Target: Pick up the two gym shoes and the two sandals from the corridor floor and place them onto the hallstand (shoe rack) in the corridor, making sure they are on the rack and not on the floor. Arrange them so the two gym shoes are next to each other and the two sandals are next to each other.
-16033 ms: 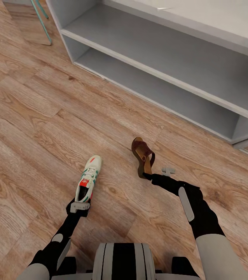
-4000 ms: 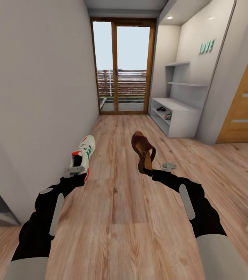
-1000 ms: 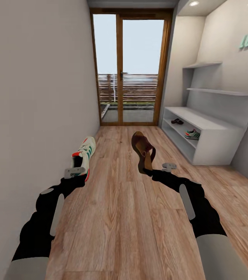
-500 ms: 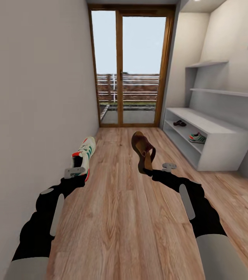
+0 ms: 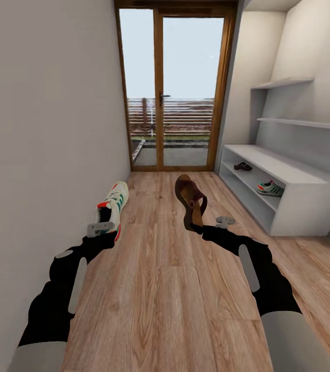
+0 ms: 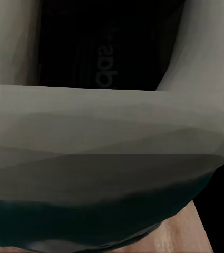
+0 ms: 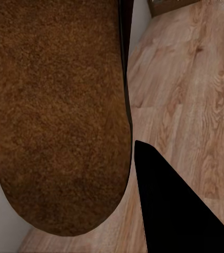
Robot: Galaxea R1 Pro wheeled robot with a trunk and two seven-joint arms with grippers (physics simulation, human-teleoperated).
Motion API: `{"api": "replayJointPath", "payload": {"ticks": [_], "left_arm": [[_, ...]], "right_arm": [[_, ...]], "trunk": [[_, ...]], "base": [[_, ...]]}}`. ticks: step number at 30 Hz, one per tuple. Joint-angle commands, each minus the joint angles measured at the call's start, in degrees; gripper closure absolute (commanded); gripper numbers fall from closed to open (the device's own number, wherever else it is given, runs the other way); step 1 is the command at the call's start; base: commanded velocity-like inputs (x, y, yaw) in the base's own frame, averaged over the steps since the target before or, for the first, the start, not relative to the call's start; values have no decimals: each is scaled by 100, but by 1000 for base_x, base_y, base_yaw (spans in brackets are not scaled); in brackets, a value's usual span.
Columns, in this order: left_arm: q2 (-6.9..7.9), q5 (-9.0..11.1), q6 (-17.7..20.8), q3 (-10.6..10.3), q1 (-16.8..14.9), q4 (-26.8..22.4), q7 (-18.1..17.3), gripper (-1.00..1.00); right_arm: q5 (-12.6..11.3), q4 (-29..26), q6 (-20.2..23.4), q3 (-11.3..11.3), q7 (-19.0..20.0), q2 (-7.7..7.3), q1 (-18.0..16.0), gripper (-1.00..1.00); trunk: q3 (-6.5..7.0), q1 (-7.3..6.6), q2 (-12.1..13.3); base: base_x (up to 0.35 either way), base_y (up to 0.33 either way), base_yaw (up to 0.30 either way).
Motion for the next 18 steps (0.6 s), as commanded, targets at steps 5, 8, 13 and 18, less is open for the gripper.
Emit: {"api": "replayJointPath", "payload": {"ticks": [5, 8, 13, 18], "left_arm": [[-22, -3, 33, 17, -4, -6, -39, 100], [-23, -3, 33, 17, -4, -6, -39, 100], [-23, -3, 33, 17, -4, -6, -39, 100], [-23, -3, 33, 17, -4, -6, -39, 100]], "right_arm": [[-55, -1, 55, -19, 5, 6, -5, 100], [-55, -8, 55, -18, 5, 6, -3, 100], [-55, -9, 55, -19, 5, 6, -4, 100], [-55, -2, 55, -18, 5, 6, -4, 100]], "trunk": [[14, 2, -2], [40, 2, -2], [63, 2, -2], [66, 2, -2]], "base": [[344, 0, 0], [344, 0, 0], [344, 0, 0], [344, 0, 0]]}}
